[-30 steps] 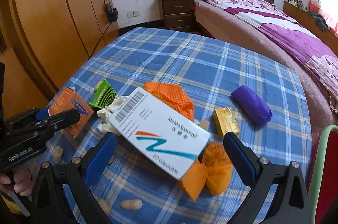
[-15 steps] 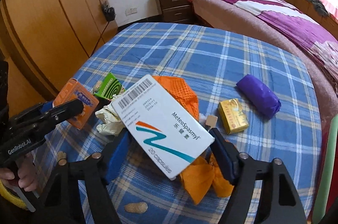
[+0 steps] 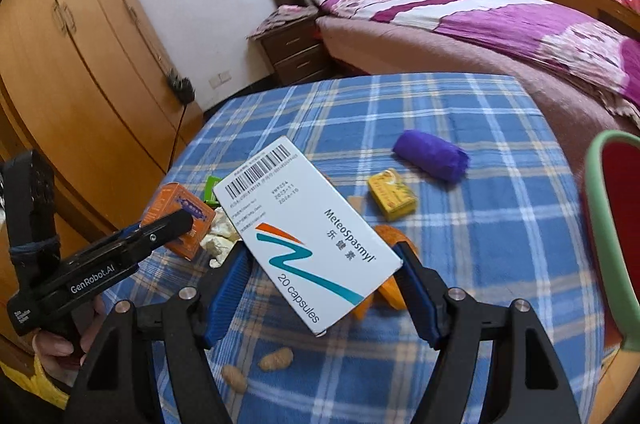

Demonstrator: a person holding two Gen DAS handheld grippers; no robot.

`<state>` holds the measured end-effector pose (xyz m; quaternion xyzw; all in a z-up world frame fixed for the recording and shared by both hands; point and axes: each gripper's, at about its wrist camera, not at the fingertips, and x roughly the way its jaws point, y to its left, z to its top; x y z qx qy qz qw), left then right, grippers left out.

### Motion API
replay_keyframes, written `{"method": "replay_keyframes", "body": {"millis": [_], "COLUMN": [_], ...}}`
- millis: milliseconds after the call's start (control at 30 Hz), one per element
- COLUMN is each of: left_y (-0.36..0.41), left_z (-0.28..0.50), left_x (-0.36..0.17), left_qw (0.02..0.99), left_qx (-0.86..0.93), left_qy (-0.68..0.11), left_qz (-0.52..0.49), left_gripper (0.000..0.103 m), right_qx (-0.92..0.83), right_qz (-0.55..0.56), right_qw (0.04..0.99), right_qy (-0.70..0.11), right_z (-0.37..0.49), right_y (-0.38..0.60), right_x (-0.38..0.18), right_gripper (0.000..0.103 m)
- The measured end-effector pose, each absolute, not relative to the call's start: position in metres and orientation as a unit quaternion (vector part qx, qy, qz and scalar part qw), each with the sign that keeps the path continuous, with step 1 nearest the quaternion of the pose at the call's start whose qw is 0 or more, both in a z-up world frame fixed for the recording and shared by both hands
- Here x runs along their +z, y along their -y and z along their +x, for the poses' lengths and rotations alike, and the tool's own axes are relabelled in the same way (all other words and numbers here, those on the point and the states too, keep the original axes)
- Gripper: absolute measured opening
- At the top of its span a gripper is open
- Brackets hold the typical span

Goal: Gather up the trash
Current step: 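Grasp the white medicine box with the right gripper while the left gripper holds the orange box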

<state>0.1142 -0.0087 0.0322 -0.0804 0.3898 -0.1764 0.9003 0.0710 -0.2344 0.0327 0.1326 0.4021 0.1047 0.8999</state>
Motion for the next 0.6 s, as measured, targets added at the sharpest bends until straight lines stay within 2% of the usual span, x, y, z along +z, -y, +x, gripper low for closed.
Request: {"method": "replay_keyframes", "body": {"millis": [600], "left_y": [0.066], "left_z": [0.086], "left_x": [0.057], "left_qw": [0.899], "left_qx": [-0.216], "left_qy": [-0.378], "left_qz": [-0.045], "left_gripper": [0.047], "right_qx": [0.022], "right_qz": [0.21], "right_qw": [0.912], "right_qy": [-0.351], "right_z": [0.005], "right_y": [0.307], "right_x": [0.052], "right_gripper": [0.074]}}
